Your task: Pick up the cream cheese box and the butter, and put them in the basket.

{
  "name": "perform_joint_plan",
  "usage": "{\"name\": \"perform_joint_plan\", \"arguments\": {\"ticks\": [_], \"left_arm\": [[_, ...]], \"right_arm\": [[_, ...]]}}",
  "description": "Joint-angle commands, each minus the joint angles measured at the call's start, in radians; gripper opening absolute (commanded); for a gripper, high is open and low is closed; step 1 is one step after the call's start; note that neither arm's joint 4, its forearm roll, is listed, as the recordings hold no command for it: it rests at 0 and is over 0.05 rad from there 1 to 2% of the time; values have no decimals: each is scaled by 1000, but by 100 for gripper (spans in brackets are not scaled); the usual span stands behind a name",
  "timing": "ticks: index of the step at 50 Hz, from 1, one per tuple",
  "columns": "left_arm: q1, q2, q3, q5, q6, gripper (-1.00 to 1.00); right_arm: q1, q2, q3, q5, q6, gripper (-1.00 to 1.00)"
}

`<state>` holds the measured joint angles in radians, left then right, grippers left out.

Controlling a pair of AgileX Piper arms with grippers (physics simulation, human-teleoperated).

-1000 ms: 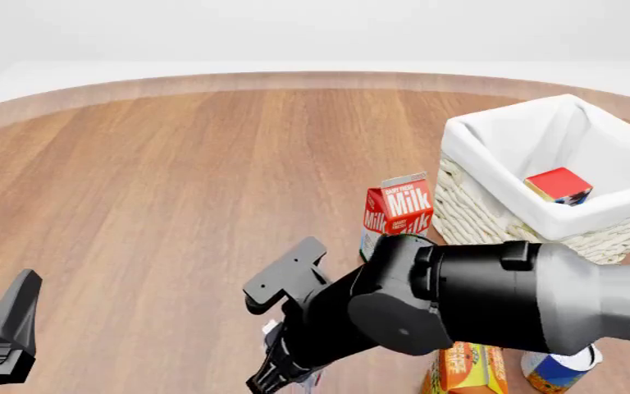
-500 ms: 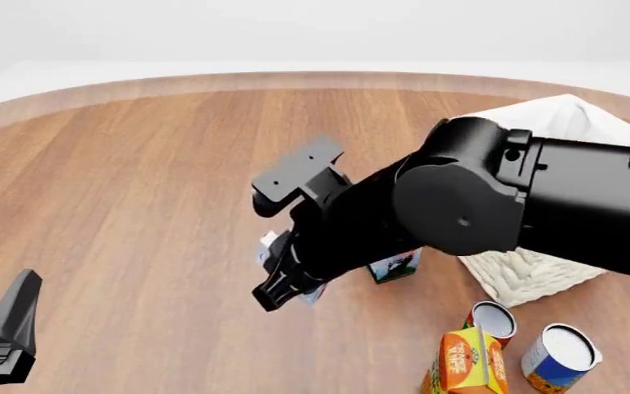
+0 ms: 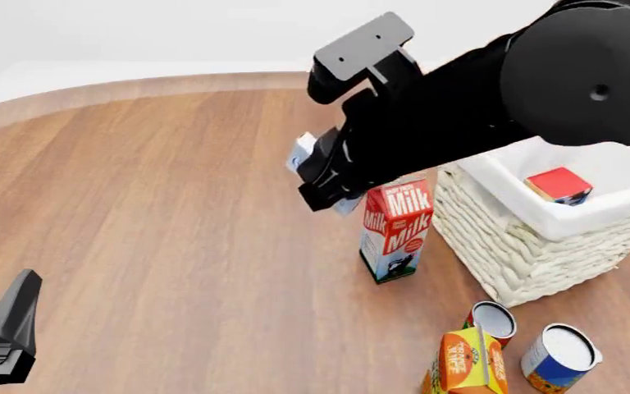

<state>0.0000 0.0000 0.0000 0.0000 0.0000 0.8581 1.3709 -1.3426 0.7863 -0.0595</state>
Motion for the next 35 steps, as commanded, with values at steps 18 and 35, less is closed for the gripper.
{"name": "perform_joint_plan", "arguments": {"ticks": [18, 35], "left_arm": [[0, 0, 0, 0, 0, 100], [0, 0, 0, 0, 0, 100]], "right_arm": [[-118, -106, -171, 98, -77, -100], [-265, -199, -172, 110, -89, -100]]}}
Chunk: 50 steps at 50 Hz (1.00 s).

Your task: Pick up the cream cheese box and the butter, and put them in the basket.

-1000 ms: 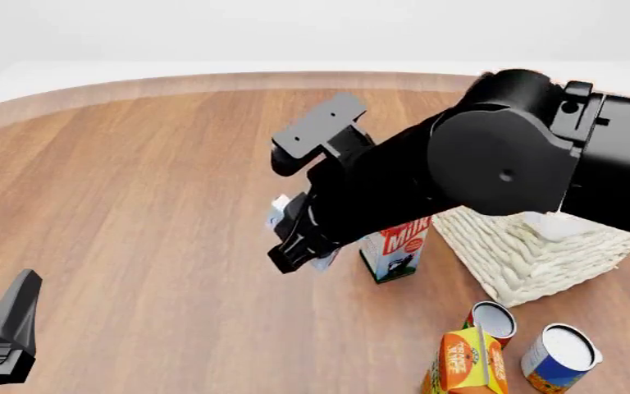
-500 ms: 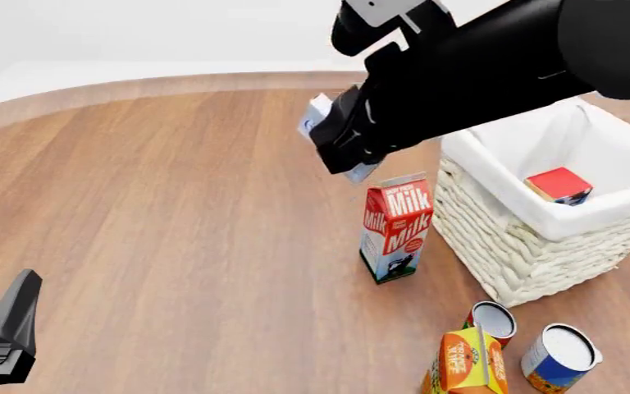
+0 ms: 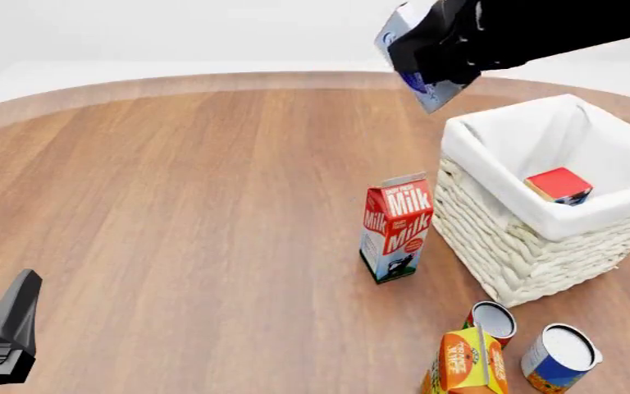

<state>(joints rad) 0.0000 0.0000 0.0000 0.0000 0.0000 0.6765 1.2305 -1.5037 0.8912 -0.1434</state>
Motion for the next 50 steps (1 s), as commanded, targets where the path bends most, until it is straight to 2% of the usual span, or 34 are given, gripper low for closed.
{"name": "perform_joint_plan", "arguments": {"ticks": [1, 14, 21, 32, 39, 43, 50], "left_arm": [[0, 0, 0, 0, 0, 100], [0, 0, 0, 0, 0, 100], [0, 0, 0, 0, 0, 100], [0, 0, 0, 0, 0, 100], [0, 0, 0, 0, 0, 100], [0, 0, 0, 0, 0, 100], [0, 0, 0, 0, 0, 100]], "right_arm": [[-94, -64, -7, 3, -6, -100], [-181, -97, -53, 40, -7, -100], [-277, -100, -90, 44, 2, -100], [-336, -130, -166, 132, 4, -100], [-372, -158, -172, 158, -5, -100], [-395, -169, -140, 145, -11, -100], [-424, -180, -90, 123, 10, -100]]}}
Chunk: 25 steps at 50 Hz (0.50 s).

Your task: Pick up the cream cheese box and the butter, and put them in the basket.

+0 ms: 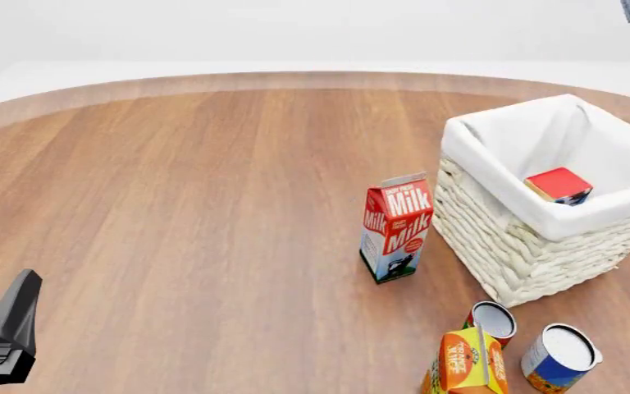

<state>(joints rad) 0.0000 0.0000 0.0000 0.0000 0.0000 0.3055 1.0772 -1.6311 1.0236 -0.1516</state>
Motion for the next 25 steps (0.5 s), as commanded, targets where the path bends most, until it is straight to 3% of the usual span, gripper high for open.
{"name": "perform_joint_plan", "arguments": {"ticks": [1, 25], "left_arm": [[0, 0, 0, 0, 0, 100], [0, 0, 0, 0, 0, 100]], "right_arm": [[-55, -27, 43, -13, 20, -100], [-120, -14, 151, -86, 34, -100]]}}
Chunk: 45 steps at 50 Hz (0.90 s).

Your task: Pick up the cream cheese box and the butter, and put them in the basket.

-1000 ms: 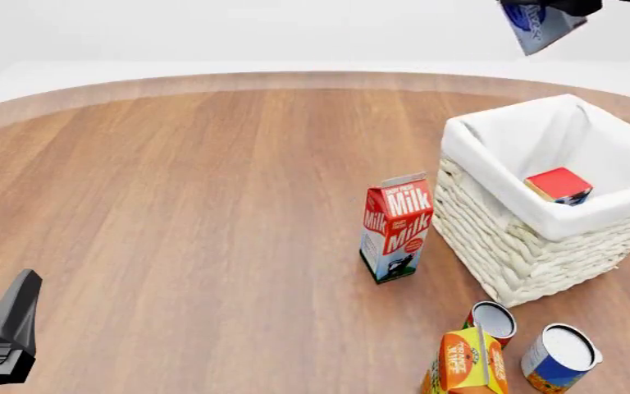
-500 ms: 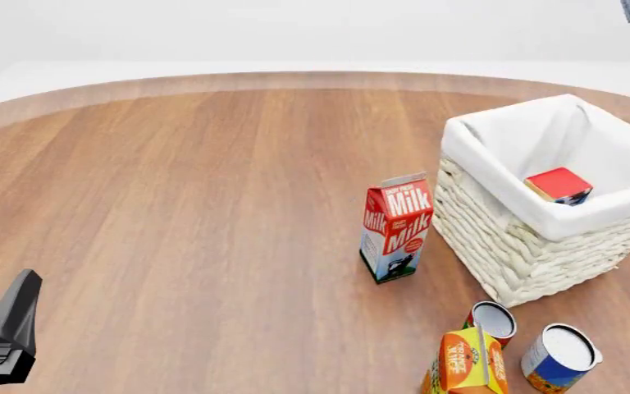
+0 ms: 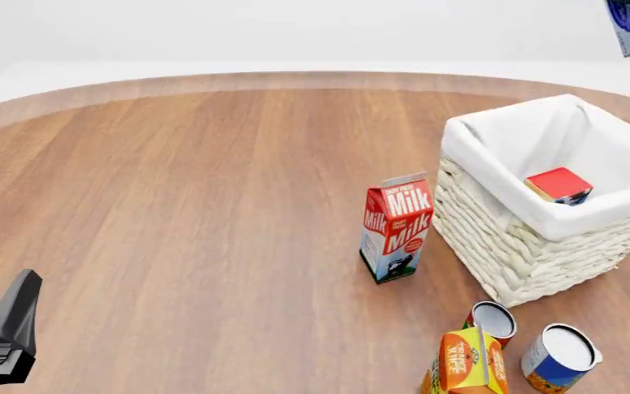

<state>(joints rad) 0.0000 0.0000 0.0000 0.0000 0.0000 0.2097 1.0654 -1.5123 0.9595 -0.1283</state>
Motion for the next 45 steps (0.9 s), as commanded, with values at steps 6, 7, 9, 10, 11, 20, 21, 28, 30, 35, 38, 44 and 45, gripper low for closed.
{"name": "perform_joint_plan", "arguments": {"ticks": [6, 7, 9, 10, 11, 20, 21, 28, 30, 35, 38, 44, 45], "left_arm": [[0, 0, 0, 0, 0, 100], [0, 0, 0, 0, 0, 100], [0, 0, 0, 0, 0, 100], [0, 0, 0, 0, 0, 100], [0, 0, 0, 0, 0, 100], [0, 0, 0, 0, 0, 100], [0, 0, 0, 0, 0, 100], [0, 0, 0, 0, 0, 100], [0, 0, 0, 0, 0, 100], [0, 0, 0, 0, 0, 100], [0, 0, 0, 0, 0, 100], [0, 0, 0, 0, 0, 100], [0, 0, 0, 0, 0, 100]], "right_arm": [[-43, -10, 39, -22, 0, -100], [-44, -9, 39, -22, 4, -100], [-50, -7, 39, -24, 2, -100], [-54, -6, 39, -26, 3, -100], [-55, -4, 36, -27, 3, -100], [-79, 16, 33, -44, 5, -100], [-82, 17, 35, -47, 2, -100], [-84, 37, 93, -93, 13, -100], [-81, 45, 101, -102, 14, -100], [-79, 57, 128, -123, 16, -100], [-81, 60, 141, -131, 17, -100], [-84, 68, 165, -152, 19, -100], [-85, 69, 166, -153, 17, -100]]}}
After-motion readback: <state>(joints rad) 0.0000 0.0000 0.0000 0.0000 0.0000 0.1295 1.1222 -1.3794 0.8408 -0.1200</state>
